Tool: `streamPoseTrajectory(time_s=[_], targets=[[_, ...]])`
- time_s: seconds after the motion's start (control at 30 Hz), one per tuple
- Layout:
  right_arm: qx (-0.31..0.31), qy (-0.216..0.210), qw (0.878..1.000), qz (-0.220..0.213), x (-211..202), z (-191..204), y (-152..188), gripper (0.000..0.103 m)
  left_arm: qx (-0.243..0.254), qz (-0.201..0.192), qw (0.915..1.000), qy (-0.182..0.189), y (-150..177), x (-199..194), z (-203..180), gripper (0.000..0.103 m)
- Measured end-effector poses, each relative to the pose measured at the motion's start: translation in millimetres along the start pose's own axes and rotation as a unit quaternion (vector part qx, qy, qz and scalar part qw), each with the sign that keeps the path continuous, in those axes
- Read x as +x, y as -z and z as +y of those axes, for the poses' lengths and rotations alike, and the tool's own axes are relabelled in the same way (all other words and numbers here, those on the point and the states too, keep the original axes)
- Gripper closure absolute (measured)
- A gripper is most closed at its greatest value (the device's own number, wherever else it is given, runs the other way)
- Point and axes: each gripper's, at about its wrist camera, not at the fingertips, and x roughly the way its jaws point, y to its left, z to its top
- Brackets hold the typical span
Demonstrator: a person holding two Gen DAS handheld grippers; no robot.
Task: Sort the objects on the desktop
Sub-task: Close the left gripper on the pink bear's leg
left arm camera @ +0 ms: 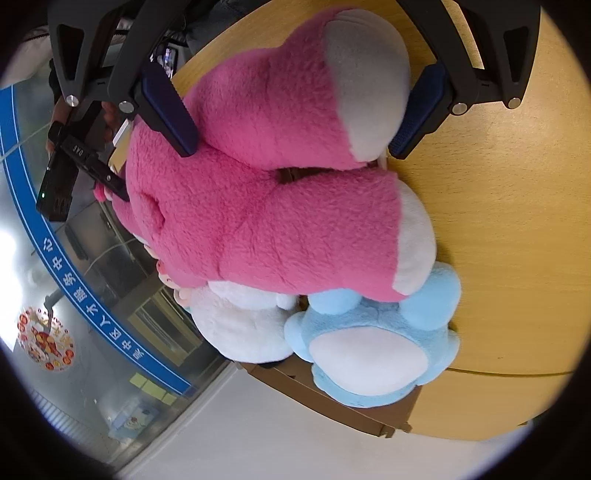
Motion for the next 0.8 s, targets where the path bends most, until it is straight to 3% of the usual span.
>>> streamPoseTrajectory(time_s=[0.23,0.5,0.8], targets=[[-0.01,-0.012,1.0,-0.004,-7.3,-4.2,-2.4,0.0,-0.006,-0.019,0.9998,0.001,2.6,-11.3,2.8,0.001],[-0.032,0.011,0.999,-0.012,-5.2,5.3,-3.0,0.0,-0.02,-0.02,0.9995,0.017,4.4,-4.6,4.3,0.001],[-0.007,0.015,1.0,-0.009,0.7,6.1,-0.4,0.0,-0.026,-0.013,0.9996,-0.004,3.4,8.1,6.2,0.001]])
